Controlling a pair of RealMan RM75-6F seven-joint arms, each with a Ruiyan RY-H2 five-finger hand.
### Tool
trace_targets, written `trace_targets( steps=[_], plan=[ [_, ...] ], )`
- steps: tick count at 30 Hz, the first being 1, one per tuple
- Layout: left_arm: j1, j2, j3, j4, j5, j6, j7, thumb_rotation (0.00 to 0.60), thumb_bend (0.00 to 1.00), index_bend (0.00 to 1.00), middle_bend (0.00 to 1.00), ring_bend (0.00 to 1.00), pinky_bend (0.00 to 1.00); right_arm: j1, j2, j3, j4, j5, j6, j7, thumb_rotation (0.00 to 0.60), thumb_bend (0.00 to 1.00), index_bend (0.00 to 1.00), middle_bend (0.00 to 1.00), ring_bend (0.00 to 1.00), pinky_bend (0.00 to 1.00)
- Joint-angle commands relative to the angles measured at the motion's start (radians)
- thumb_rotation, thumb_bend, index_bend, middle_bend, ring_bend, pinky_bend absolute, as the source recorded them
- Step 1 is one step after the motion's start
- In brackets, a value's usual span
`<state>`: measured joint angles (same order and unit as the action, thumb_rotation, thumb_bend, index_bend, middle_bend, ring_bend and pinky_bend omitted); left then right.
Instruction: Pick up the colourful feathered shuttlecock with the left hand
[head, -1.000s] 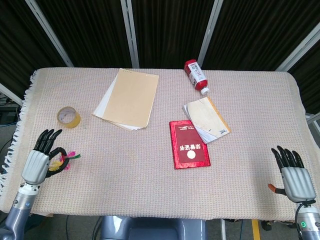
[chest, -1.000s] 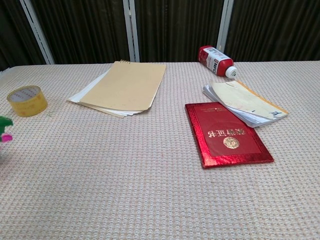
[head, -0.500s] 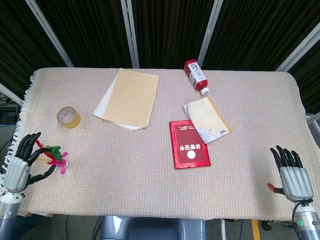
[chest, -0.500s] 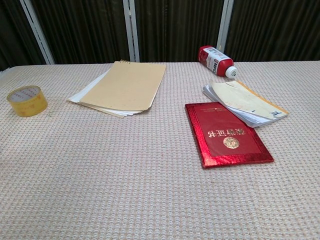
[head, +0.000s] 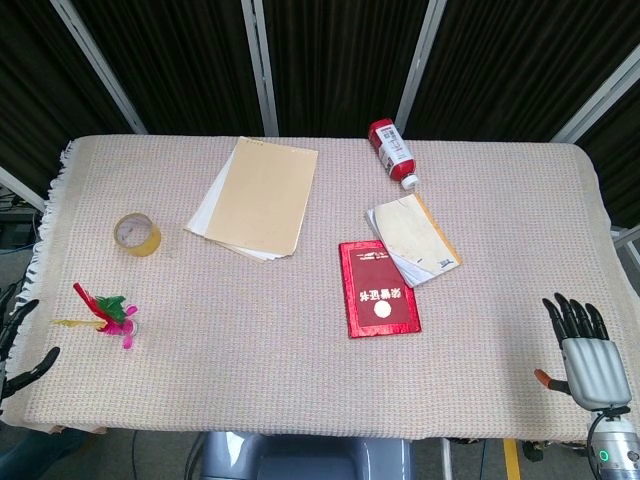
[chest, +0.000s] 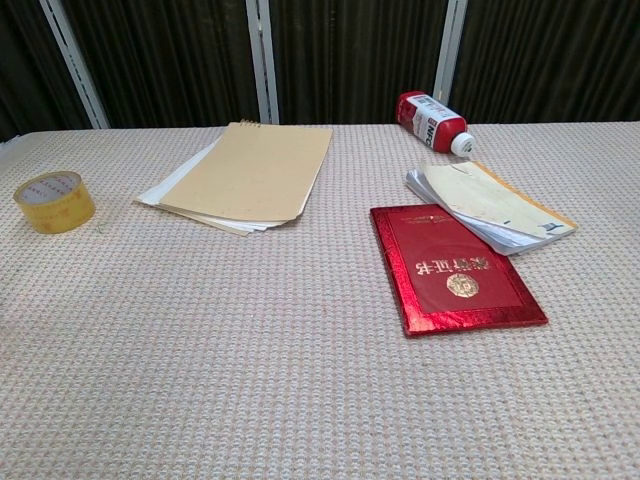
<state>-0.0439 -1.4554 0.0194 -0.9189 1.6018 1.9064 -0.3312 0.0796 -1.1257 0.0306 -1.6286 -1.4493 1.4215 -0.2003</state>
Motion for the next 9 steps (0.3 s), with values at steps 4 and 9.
trace_targets(
  steps=[4, 9],
  plan=[
    [0.113, 0.224, 0.059, -0.576, -0.08, -0.095, 0.588, 0.6, 0.21, 0.12, 0.0, 0.0, 0.0, -0.016, 0.007, 0.007, -0.031, -0.013, 0.044, -0.006, 0.6, 0.02, 0.0, 0.0, 0.0, 0.0],
    [0.111, 0.238, 0.05, -0.612, -0.079, -0.124, 0.614, 0.6, 0.21, 0.11, 0.0, 0.0, 0.0, -0.022, 0.007, -0.008, -0.035, -0.051, 0.058, -0.015, 0.6, 0.02, 0.0, 0.0, 0.0, 0.0]
  ],
)
